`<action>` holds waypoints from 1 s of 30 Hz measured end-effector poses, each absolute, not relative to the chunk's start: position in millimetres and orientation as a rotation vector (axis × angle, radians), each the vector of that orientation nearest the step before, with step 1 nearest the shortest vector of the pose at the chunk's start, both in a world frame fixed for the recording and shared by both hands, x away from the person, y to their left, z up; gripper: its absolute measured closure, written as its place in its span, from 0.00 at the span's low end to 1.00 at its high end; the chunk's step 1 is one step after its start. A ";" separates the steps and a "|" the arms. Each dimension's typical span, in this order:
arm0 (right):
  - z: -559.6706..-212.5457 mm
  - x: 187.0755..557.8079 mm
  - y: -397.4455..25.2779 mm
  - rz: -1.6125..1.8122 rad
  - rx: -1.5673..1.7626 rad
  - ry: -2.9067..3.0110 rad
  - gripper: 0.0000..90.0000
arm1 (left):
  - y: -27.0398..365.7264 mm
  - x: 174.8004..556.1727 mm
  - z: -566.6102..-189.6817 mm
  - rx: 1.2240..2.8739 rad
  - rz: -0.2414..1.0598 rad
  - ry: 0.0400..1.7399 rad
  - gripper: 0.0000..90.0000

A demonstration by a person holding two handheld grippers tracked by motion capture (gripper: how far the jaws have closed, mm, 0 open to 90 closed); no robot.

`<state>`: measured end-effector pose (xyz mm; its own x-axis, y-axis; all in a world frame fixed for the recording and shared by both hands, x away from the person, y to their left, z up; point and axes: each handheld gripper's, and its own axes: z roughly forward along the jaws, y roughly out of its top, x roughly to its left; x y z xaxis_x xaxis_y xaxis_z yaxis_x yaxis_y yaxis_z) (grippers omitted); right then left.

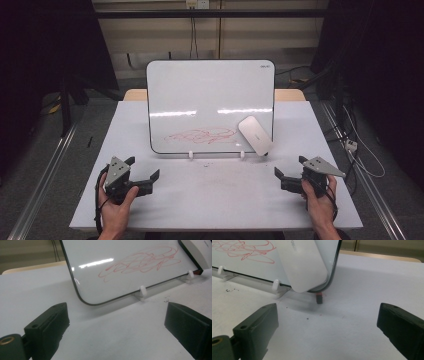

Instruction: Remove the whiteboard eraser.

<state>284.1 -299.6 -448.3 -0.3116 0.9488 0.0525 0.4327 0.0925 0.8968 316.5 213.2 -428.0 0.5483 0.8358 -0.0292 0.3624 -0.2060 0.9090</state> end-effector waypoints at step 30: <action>-435.1 307.3 -272.4 1.132 1.283 1.929 0.06 | 204.8 315.5 -426.7 1.808 0.572 0.977 0.06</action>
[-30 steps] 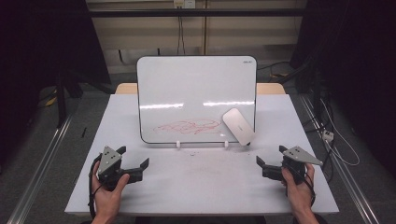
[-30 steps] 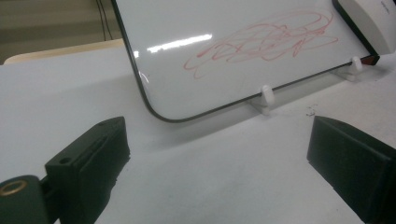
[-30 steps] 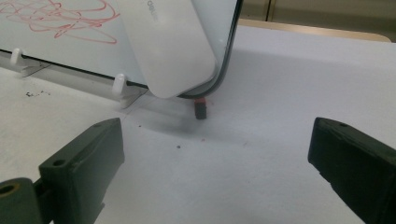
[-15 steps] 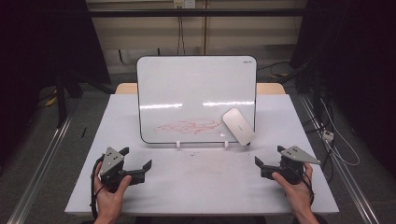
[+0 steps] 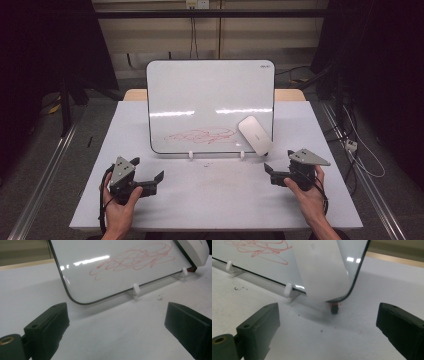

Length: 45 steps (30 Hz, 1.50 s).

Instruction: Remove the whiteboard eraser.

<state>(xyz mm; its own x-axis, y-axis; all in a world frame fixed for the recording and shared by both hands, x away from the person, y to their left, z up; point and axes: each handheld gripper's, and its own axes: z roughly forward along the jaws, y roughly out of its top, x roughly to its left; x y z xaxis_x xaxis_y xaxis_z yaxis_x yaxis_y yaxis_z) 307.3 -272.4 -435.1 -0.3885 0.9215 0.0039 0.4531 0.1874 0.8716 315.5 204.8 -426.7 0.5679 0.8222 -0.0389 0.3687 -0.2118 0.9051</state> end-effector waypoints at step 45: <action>-408.1 384.6 -214.4 0.802 1.063 2.068 0.11 | 202.7 326.4 -430.6 1.838 0.548 0.981 0.05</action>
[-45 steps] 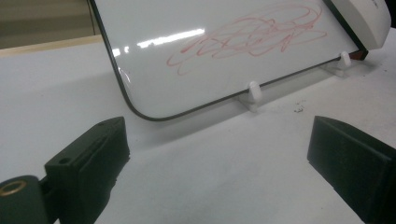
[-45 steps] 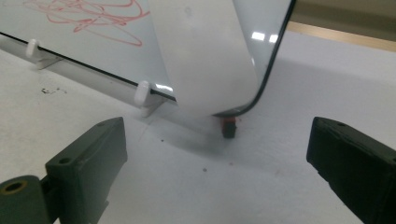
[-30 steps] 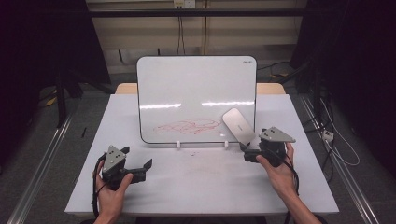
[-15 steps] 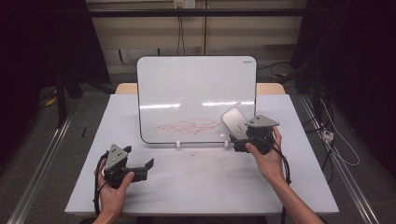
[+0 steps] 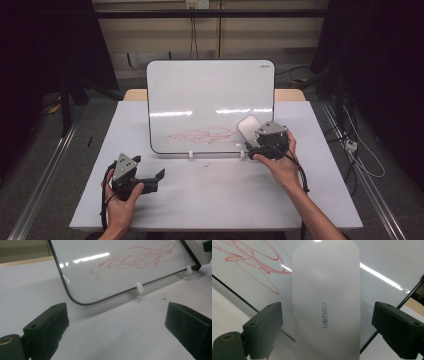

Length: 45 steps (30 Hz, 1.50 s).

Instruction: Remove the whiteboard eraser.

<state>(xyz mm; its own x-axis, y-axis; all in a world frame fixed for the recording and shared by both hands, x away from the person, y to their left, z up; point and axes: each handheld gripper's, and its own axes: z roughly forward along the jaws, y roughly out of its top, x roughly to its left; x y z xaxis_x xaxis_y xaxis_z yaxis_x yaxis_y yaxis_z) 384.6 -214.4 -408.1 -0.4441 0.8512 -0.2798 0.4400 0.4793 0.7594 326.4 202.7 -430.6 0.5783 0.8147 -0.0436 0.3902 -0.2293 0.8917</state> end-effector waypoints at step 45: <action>-407.8 389.8 -224.1 0.903 1.181 2.062 0.35 | 219.6 318.9 -430.7 1.829 0.594 1.007 0.06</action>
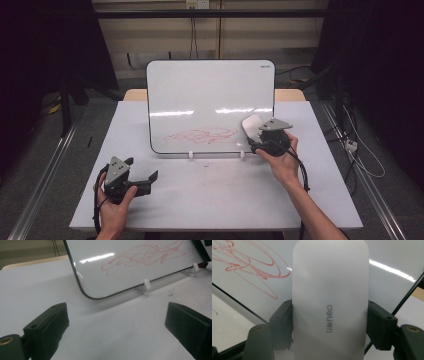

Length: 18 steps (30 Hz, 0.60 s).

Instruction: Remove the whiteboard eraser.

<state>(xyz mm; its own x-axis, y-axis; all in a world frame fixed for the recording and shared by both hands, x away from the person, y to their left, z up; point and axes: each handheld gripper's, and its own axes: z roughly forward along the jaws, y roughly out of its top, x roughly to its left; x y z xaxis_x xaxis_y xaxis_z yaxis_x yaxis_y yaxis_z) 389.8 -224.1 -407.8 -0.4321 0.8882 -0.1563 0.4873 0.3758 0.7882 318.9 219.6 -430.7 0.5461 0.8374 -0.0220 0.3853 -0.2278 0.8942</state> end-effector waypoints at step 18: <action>-393.4 374.7 -220.0 1.056 1.097 2.015 0.35 | 219.4 317.3 -431.8 1.841 0.592 1.011 0.06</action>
<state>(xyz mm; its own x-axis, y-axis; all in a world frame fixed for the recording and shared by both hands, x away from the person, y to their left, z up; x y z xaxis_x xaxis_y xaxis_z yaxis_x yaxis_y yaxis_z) 374.7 -220.0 -393.4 -0.4730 0.8712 -0.1312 0.3880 0.3397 0.8568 317.3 219.4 -431.8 0.5464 0.8373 -0.0193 0.3932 -0.2361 0.8886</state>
